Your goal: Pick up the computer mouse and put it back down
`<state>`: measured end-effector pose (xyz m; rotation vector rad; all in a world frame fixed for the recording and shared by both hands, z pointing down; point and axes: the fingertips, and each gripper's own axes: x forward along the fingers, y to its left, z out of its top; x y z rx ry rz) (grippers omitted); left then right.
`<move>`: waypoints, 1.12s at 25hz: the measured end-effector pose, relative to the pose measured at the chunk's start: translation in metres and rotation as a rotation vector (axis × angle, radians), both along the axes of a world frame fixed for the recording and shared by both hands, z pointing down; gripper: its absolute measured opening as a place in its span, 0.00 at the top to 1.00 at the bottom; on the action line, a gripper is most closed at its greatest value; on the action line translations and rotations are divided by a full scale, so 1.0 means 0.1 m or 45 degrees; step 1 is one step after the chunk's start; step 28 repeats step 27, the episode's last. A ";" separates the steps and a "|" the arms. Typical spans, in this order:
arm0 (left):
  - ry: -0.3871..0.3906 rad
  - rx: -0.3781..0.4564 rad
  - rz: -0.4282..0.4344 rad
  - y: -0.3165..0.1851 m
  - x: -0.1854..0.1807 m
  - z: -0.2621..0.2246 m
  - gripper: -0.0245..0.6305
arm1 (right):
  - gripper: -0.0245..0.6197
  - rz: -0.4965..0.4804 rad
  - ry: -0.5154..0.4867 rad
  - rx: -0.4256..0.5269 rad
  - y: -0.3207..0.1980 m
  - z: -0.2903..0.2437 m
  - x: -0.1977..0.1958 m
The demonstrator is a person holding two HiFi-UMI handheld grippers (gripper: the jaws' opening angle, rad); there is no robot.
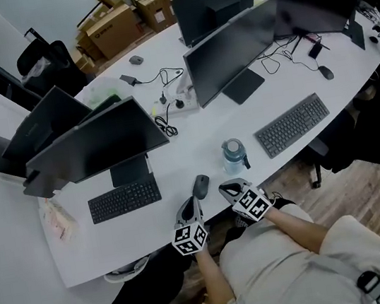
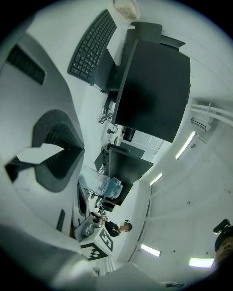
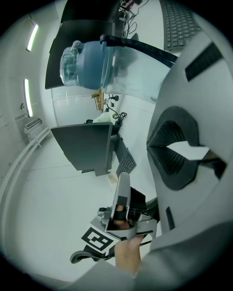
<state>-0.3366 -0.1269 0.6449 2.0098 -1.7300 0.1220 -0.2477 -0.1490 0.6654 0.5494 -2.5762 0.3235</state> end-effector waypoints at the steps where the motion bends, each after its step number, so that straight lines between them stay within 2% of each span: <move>1: 0.007 0.000 0.003 0.00 0.01 0.00 0.93 | 0.96 -0.005 0.000 -0.008 0.01 0.02 0.00; 20: 0.004 -0.048 0.042 0.18 0.14 0.09 0.93 | 0.96 -0.035 -0.003 -0.044 0.19 0.10 0.01; 28: 0.004 -0.049 0.007 0.31 0.05 0.11 0.93 | 0.96 -0.033 -0.017 -0.080 0.26 0.13 -0.04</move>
